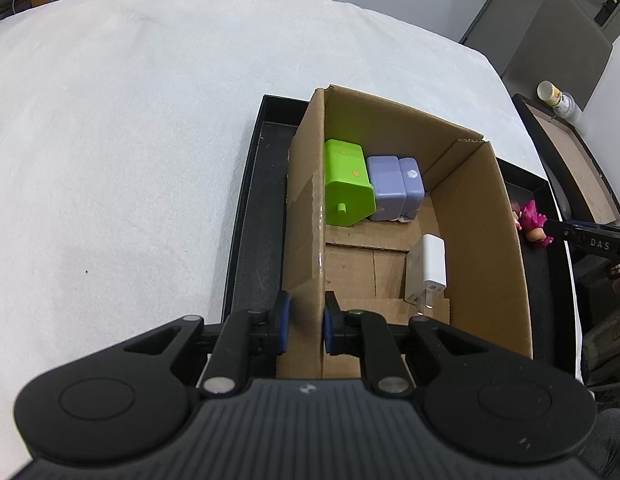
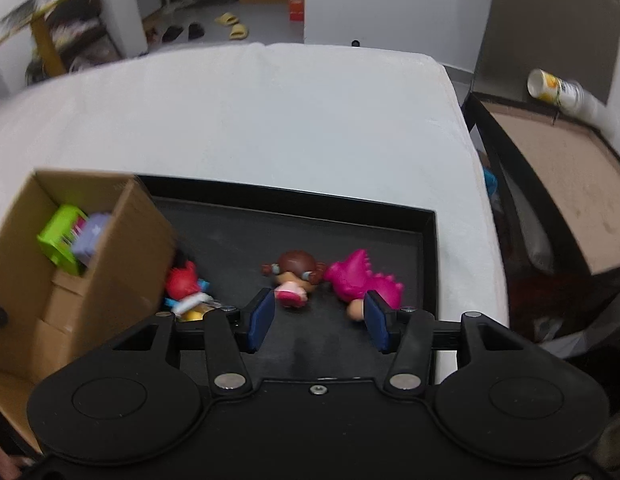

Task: Organize rigid objects
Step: 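Move the right gripper to the pink dinosaur figure and grasp it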

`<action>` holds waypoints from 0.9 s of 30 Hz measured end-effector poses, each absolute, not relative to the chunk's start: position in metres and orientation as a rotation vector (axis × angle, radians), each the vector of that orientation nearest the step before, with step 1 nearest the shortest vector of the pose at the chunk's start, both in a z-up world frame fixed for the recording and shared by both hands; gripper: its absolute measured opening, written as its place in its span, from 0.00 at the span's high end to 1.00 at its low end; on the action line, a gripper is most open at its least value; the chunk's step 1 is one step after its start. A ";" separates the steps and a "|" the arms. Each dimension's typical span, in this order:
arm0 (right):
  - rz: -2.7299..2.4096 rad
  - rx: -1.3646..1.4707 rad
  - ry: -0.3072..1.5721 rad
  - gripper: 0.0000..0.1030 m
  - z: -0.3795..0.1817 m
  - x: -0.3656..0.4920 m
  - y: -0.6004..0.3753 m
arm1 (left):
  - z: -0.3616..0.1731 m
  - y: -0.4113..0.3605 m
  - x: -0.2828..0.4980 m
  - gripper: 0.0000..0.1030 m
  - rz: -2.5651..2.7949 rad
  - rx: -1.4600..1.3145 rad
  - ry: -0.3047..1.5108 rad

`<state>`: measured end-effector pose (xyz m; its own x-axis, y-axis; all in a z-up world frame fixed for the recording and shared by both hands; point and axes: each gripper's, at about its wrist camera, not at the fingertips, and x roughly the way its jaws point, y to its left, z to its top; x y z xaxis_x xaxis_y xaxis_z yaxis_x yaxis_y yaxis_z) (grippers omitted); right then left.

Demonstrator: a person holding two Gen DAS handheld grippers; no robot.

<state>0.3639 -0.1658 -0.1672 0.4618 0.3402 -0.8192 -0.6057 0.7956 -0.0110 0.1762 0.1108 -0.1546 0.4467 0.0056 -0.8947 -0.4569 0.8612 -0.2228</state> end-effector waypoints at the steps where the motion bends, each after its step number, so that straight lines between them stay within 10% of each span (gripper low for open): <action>1: 0.594 -0.334 0.924 0.52 -0.170 0.367 -0.167 | -0.155 0.111 0.176 0.85 0.300 -0.474 1.079; 27: 0.670 -0.628 0.933 0.46 -0.210 0.392 -0.143 | -0.156 0.110 0.178 0.85 0.308 -0.466 1.089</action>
